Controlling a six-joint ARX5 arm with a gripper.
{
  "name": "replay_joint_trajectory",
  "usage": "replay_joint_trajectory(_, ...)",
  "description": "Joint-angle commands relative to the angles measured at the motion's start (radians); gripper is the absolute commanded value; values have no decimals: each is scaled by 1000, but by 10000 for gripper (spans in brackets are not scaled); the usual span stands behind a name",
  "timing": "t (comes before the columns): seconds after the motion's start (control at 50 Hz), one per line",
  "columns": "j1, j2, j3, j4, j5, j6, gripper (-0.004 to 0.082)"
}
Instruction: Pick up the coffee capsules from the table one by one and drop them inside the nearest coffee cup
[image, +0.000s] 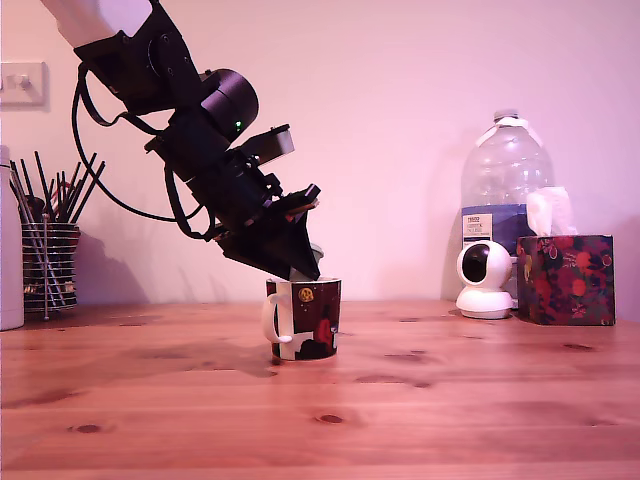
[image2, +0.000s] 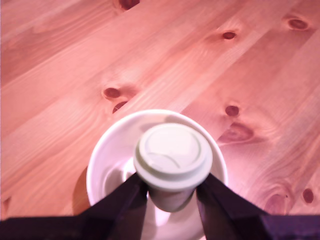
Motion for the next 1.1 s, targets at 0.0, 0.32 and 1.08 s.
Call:
replay_joint_trajectory(0.0,-2,16,2,-2,-1,5,148)
replay_joint_trajectory(0.32,2,16,2,-21,-1,6,462)
replay_joint_trajectory(1.08,2,-50,2,-46,5,72,-23)
